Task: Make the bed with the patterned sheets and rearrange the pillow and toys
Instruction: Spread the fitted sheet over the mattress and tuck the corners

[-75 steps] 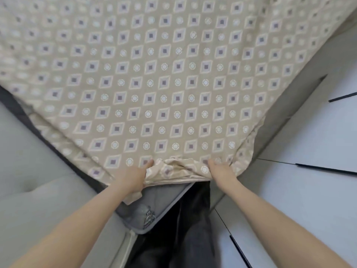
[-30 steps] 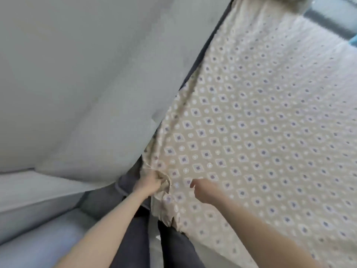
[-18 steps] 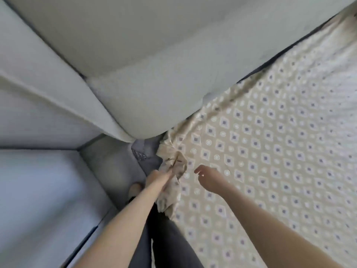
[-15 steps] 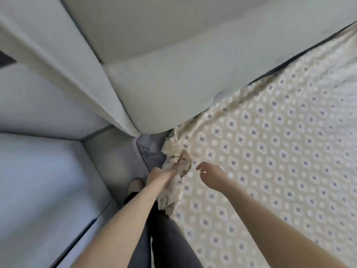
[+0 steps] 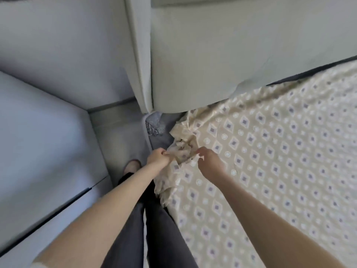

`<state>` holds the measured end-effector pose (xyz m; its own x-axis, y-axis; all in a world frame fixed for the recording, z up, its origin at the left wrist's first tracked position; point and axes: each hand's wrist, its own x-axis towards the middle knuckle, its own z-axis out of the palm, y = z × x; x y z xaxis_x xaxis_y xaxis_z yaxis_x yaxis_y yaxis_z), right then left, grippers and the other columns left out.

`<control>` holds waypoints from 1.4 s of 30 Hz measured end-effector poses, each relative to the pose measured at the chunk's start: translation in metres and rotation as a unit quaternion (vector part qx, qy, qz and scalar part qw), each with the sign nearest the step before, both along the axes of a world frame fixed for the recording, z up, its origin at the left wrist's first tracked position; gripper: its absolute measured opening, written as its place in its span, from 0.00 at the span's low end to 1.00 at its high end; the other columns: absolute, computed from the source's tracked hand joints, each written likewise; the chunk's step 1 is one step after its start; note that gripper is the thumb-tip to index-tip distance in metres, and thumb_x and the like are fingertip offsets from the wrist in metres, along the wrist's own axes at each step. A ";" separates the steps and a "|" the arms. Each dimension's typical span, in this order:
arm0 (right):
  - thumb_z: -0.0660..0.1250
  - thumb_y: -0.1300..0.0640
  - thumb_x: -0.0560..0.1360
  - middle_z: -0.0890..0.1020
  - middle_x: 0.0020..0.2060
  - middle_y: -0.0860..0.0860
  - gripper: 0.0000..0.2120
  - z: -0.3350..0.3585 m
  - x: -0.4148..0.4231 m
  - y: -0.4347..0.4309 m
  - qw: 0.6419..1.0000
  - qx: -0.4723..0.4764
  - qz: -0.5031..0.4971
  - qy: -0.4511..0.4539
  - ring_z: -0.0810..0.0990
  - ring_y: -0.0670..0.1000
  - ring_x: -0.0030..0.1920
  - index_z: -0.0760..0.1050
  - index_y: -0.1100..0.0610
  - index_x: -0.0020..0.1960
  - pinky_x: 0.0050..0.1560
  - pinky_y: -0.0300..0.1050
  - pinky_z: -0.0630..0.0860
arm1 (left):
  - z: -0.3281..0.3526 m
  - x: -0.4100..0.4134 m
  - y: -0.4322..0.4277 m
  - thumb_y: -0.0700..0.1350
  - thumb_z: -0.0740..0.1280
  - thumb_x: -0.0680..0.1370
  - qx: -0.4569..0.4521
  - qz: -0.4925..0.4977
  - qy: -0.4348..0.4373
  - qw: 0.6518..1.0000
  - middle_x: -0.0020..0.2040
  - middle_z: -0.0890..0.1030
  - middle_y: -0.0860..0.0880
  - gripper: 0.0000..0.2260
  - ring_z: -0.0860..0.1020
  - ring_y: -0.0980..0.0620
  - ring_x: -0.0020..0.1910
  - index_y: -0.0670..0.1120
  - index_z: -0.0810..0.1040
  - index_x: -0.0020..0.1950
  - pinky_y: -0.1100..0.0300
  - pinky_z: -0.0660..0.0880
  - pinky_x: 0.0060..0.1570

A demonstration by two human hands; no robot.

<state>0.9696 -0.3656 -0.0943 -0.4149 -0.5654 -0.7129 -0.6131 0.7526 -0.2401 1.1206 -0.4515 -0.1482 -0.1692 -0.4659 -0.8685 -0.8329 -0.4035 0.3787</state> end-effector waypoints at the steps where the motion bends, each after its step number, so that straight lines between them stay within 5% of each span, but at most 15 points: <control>1: 0.56 0.63 0.76 0.74 0.60 0.49 0.21 0.003 0.004 -0.002 1.000 -0.016 0.015 0.013 0.75 0.53 0.55 0.68 0.47 0.65 0.42 0.44 0.68 | 0.004 0.005 -0.004 0.44 0.59 0.79 0.000 0.023 0.021 1.000 0.48 0.79 0.45 0.08 0.78 0.41 0.52 0.46 0.76 0.53 0.55 0.73 0.44; 5: 0.57 0.65 0.74 0.73 0.47 0.50 0.31 0.015 0.022 -0.021 0.992 -0.062 0.106 0.017 0.72 0.52 0.38 0.56 0.42 0.71 0.30 0.43 0.65 | 0.019 0.026 -0.021 0.44 0.56 0.82 -0.014 0.034 0.069 0.997 0.50 0.76 0.46 0.05 0.73 0.47 0.48 0.46 0.71 0.53 0.57 0.68 0.43; 8: 0.58 0.64 0.74 0.73 0.35 0.50 0.34 0.016 0.029 -0.046 0.987 -0.035 0.154 0.004 0.71 0.51 0.32 0.52 0.39 0.72 0.28 0.43 0.64 | 0.023 0.042 -0.030 0.49 0.53 0.83 0.001 0.058 0.069 0.996 0.64 0.72 0.44 0.15 0.71 0.45 0.62 0.44 0.68 0.66 0.56 0.68 0.58; 11: 0.59 0.64 0.74 0.75 0.34 0.52 0.34 0.010 0.034 -0.068 0.978 -0.007 0.206 0.009 0.73 0.52 0.31 0.51 0.40 0.73 0.29 0.43 0.67 | 0.028 0.060 -0.040 0.62 0.64 0.75 0.049 0.097 0.122 0.987 0.61 0.72 0.52 0.27 0.72 0.52 0.61 0.46 0.65 0.67 0.61 0.69 0.54; 14: 0.59 0.59 0.76 0.81 0.45 0.54 0.25 -0.003 0.040 -0.085 0.968 0.007 0.250 0.034 0.79 0.56 0.44 0.60 0.45 0.71 0.36 0.43 0.70 | 0.027 0.084 -0.052 0.51 0.74 0.70 -0.018 -0.099 0.092 0.991 0.50 0.73 0.54 0.25 0.73 0.54 0.49 0.47 0.64 0.58 0.63 0.69 0.39; 17: 0.59 0.54 0.78 0.80 0.53 0.56 0.17 -0.014 0.051 -0.101 0.967 0.007 0.254 0.029 0.79 0.58 0.51 0.69 0.53 0.66 0.42 0.45 0.70 | 0.022 0.104 -0.068 0.38 0.61 0.78 -0.157 -0.257 0.019 0.953 0.50 0.78 0.42 0.06 0.77 0.44 0.48 0.39 0.72 0.54 0.55 0.70 0.42; 20: 0.58 0.54 0.80 0.80 0.51 0.58 0.15 -0.023 0.065 -0.110 0.975 -0.038 0.219 -0.020 0.79 0.59 0.49 0.69 0.57 0.65 0.42 0.47 0.75 | 0.019 0.121 -0.089 0.32 0.59 0.77 -0.235 -0.291 -0.013 0.927 0.46 0.79 0.40 0.06 0.78 0.42 0.46 0.38 0.74 0.48 0.53 0.71 0.43; 23: 0.56 0.56 0.80 0.80 0.44 0.55 0.17 -0.029 0.071 -0.117 0.974 -0.075 0.206 -0.056 0.78 0.56 0.42 0.65 0.54 0.69 0.38 0.48 0.75 | 0.013 0.140 -0.113 0.33 0.64 0.73 -0.277 -0.237 -0.046 0.930 0.48 0.76 0.40 0.05 0.76 0.42 0.48 0.38 0.73 0.48 0.51 0.72 0.44; 25: 0.56 0.59 0.79 0.78 0.41 0.52 0.22 -0.033 0.071 -0.121 0.967 -0.084 0.226 -0.087 0.75 0.53 0.37 0.60 0.49 0.72 0.33 0.44 0.69 | 0.005 0.148 -0.124 0.35 0.70 0.70 -0.293 -0.159 -0.078 0.940 0.53 0.73 0.40 0.15 0.74 0.40 0.53 0.39 0.72 0.55 0.49 0.72 0.48; 28: 0.56 0.64 0.76 0.79 0.47 0.55 0.33 -0.037 0.071 -0.124 0.956 -0.089 0.258 -0.110 0.77 0.54 0.36 0.51 0.42 0.75 0.34 0.50 0.75 | -0.007 0.148 -0.138 0.33 0.67 0.74 -0.263 0.025 -0.120 0.957 0.69 0.61 0.40 0.28 0.64 0.40 0.66 0.42 0.61 0.72 0.49 0.69 0.60; 30: 0.56 0.66 0.75 0.79 0.54 0.56 0.34 -0.042 0.072 -0.123 0.957 -0.095 0.253 -0.105 0.79 0.56 0.44 0.51 0.40 0.75 0.41 0.54 0.78 | -0.014 0.142 -0.136 0.34 0.67 0.74 -0.234 0.056 -0.126 0.962 0.71 0.55 0.42 0.33 0.59 0.41 0.68 0.46 0.55 0.75 0.49 0.67 0.62; 35: 0.56 0.65 0.76 0.73 0.66 0.51 0.25 -0.057 0.070 -0.110 0.971 -0.081 0.226 -0.017 0.71 0.55 0.64 0.66 0.49 0.70 0.55 0.54 0.75 | -0.045 0.113 -0.097 0.39 0.69 0.74 -0.160 -0.011 -0.009 0.987 0.67 0.68 0.43 0.28 0.72 0.43 0.63 0.48 0.63 0.72 0.51 0.73 0.60; 39: 0.58 0.67 0.75 0.66 0.70 0.51 0.24 -0.064 0.066 -0.103 0.974 -0.090 0.202 0.042 0.70 0.55 0.64 0.67 0.53 0.69 0.51 0.52 0.77 | -0.064 0.088 -0.068 0.42 0.67 0.76 -0.108 0.001 0.053 0.993 0.65 0.74 0.43 0.34 0.77 0.44 0.59 0.51 0.53 0.77 0.53 0.75 0.56; 42: 0.57 0.68 0.75 0.68 0.67 0.55 0.28 -0.072 0.062 -0.107 0.976 -0.116 0.171 0.066 0.75 0.60 0.56 0.59 0.54 0.73 0.41 0.50 0.73 | -0.076 0.073 -0.067 0.45 0.62 0.80 -0.133 0.007 0.077 0.988 0.59 0.79 0.40 0.33 0.81 0.42 0.47 0.57 0.45 0.77 0.52 0.79 0.47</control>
<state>1.0320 -0.4725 -0.1658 -0.2533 -0.8268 -0.5022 -0.8562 0.4332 -0.2814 1.1941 -0.5187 -0.2244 -0.2811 -0.6772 -0.6800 -0.7522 -0.2846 0.5944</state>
